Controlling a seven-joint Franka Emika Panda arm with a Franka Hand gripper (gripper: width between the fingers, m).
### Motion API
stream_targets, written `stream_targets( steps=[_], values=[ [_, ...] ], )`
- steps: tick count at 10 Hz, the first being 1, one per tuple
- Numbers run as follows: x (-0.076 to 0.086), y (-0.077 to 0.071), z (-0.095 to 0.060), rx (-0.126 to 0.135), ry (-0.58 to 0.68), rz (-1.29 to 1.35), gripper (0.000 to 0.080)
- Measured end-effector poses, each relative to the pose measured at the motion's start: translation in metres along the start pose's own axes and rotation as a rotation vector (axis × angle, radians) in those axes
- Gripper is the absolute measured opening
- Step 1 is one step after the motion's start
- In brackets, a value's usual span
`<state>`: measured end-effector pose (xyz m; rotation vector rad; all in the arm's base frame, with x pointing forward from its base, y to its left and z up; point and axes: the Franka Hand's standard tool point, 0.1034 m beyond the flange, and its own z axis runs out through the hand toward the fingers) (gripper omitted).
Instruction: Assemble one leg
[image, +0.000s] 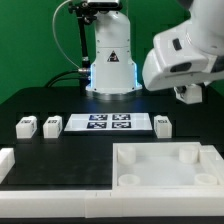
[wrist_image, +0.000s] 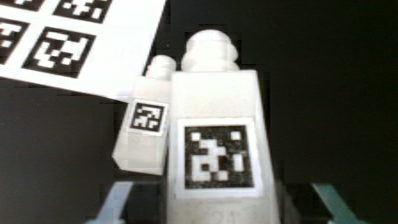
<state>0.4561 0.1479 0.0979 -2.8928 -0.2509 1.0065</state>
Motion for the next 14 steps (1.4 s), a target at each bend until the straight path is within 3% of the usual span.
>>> stream_targets(
  steps=[1, 2, 3, 4, 5, 6, 8, 10, 11, 12, 13, 14],
  values=[
    [0.004, 0.004, -0.007, -0.004, 0.095, -0.022, 0.0291],
    [0.028, 0.022, -0.033, -0.006, 0.27, -0.073, 0.0291],
    [0.032, 0.037, -0.062, -0.014, 0.34, -0.109, 0.0291],
    [0.037, 0.049, -0.105, -0.023, 0.434, -0.12, 0.0291],
    [0.05, 0.052, -0.138, -0.043, 0.62, -0.111, 0.0291],
    [0.045, 0.053, -0.12, -0.052, 0.682, -0.105, 0.0291],
    [0.052, 0.06, -0.125, -0.074, 0.914, -0.101, 0.0291],
    [0.051, 0.072, -0.125, -0.136, 1.168, -0.104, 0.0291],
    [0.052, 0.075, -0.118, -0.145, 1.202, -0.099, 0.0291],
    [0.062, 0.073, -0.125, -0.135, 1.186, -0.102, 0.0291],
    [0.078, 0.072, -0.143, -0.128, 1.212, -0.102, 0.0291],
    [0.096, 0.071, -0.141, -0.116, 1.212, -0.1, 0.0291]
  ],
)
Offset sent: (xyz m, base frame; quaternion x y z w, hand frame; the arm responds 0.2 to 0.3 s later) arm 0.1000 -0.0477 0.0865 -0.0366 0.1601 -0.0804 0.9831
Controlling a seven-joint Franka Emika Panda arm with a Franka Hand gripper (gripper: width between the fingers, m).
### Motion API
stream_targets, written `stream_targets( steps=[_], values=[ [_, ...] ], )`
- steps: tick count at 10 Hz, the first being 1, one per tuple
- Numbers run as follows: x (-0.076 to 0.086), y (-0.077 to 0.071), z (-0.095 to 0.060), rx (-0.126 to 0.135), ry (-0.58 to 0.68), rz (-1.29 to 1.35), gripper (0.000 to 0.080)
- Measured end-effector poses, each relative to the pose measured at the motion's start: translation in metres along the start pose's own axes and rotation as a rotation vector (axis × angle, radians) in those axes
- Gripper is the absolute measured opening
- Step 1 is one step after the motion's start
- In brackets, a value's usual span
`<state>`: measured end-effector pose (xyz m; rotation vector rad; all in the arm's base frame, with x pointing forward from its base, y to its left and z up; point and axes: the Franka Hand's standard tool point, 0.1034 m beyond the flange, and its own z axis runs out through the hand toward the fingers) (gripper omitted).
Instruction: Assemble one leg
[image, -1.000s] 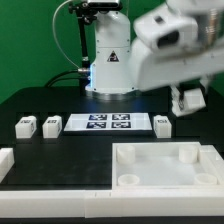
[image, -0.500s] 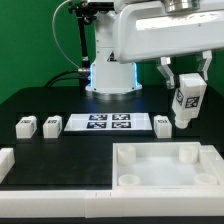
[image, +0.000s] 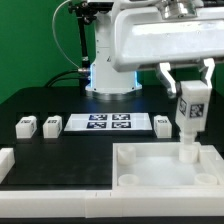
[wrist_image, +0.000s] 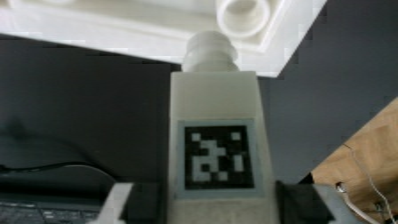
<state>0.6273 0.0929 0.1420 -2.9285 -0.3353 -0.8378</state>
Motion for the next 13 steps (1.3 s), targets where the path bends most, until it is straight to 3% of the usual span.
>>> stream_targets(
  steps=[2, 4, 11, 12, 13],
  values=[
    [-0.006, -0.014, 0.026, 0.02, -0.008, 0.018, 0.0291],
    [-0.015, -0.017, 0.037, 0.023, -0.014, 0.018, 0.0291],
    [-0.024, -0.02, 0.052, 0.016, 0.025, 0.015, 0.0291],
    [-0.024, -0.019, 0.052, 0.016, 0.025, 0.015, 0.0404],
    [-0.024, -0.019, 0.052, 0.015, 0.025, 0.015, 0.0404]
  ],
)
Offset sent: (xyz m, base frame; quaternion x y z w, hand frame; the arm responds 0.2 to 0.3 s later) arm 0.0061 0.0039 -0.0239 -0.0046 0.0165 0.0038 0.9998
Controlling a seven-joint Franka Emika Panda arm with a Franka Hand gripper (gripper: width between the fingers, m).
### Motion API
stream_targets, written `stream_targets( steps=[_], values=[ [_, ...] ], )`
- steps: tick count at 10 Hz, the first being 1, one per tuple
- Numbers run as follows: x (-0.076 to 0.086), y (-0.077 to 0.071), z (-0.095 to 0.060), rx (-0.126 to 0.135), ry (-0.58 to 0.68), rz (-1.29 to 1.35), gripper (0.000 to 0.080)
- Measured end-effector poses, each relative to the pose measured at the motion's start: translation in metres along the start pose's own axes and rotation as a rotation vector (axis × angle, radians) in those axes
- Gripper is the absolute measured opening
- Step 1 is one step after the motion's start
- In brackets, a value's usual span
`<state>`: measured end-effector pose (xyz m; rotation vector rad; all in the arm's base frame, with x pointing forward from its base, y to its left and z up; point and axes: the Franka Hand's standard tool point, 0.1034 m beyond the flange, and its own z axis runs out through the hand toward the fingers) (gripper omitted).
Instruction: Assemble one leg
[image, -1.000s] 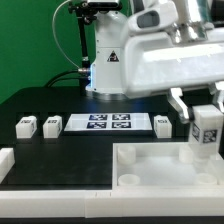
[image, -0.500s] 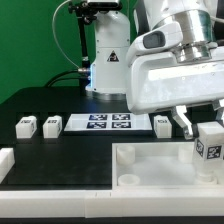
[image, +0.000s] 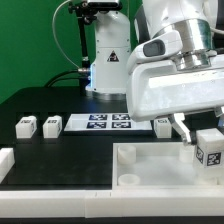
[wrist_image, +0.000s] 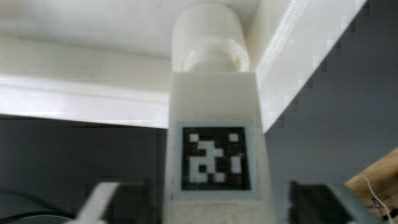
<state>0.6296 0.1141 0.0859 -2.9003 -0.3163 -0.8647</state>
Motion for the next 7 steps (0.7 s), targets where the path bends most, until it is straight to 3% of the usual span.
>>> stream_targets(
  steps=[1, 2, 3, 7],
  values=[
    [0.0, 0.0001, 0.0, 0.0, 0.0, 0.0, 0.0578],
    [0.0, 0.0001, 0.0, 0.0, 0.0, 0.0, 0.0578],
    [-0.0001, 0.0002, 0.0, 0.0, 0.0, 0.0, 0.0634],
    [0.0012, 0.0017, 0.0001, 0.002, -0.015, 0.001, 0.0649]
  ],
)
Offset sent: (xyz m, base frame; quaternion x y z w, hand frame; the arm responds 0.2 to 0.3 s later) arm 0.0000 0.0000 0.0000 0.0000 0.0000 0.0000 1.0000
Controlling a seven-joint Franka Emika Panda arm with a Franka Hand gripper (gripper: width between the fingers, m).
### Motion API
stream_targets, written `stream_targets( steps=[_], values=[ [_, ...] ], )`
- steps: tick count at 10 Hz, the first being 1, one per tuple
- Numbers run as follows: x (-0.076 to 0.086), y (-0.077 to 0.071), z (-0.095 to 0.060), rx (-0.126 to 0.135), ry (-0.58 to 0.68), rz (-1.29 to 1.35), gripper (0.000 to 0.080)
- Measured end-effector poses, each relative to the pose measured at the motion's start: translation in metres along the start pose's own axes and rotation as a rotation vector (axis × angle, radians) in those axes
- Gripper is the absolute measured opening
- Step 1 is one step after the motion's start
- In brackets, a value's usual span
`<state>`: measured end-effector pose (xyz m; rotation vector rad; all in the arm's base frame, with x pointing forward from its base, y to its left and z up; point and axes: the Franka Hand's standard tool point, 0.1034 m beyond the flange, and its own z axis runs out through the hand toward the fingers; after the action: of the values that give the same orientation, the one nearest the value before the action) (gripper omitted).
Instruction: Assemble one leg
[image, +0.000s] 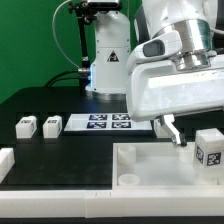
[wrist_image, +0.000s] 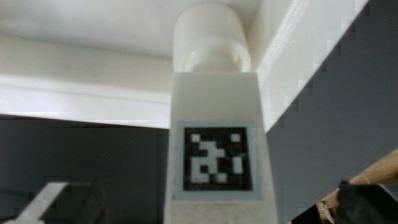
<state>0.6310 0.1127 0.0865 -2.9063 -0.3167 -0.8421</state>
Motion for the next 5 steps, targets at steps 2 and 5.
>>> stream_targets(
  steps=[2, 5],
  values=[
    [0.021, 0.004, -0.003, 0.016, -0.065, 0.01, 0.0649],
    [0.023, 0.0, 0.004, 0.055, -0.217, 0.05, 0.0649]
  ],
)
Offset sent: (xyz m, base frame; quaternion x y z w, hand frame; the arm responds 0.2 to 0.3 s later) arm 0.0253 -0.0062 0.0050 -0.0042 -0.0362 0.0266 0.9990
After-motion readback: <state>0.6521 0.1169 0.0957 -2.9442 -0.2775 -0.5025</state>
